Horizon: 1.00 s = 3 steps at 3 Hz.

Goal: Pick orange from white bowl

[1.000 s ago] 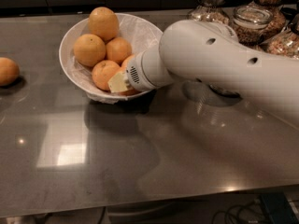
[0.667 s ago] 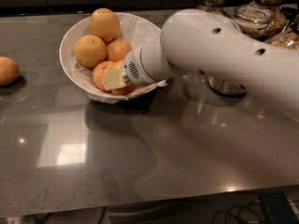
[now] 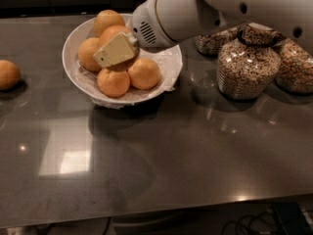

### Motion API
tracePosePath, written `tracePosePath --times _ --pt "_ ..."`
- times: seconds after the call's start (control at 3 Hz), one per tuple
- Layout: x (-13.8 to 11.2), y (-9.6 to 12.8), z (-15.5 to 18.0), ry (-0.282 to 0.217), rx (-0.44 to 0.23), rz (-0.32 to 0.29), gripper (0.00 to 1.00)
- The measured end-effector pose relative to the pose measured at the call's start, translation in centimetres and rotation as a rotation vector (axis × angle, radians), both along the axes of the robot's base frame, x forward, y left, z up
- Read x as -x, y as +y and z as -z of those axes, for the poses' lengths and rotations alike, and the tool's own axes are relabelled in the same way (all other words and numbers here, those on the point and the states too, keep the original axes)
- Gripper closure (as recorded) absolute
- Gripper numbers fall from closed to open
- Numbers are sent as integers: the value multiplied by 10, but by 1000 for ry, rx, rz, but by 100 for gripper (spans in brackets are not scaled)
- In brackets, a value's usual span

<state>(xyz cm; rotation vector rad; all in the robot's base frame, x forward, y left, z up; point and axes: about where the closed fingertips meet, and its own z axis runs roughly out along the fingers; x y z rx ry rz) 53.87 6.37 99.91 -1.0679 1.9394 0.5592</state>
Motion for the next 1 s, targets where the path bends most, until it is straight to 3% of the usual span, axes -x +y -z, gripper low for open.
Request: tracePosePath --times 0.33,0.67,1.0 --pt "4 -6 2 -74 25 -44 100" --pt "3 -7 1 -80 28 -46 100" --pt "-19 -31 -8 -146 95 -90 100"
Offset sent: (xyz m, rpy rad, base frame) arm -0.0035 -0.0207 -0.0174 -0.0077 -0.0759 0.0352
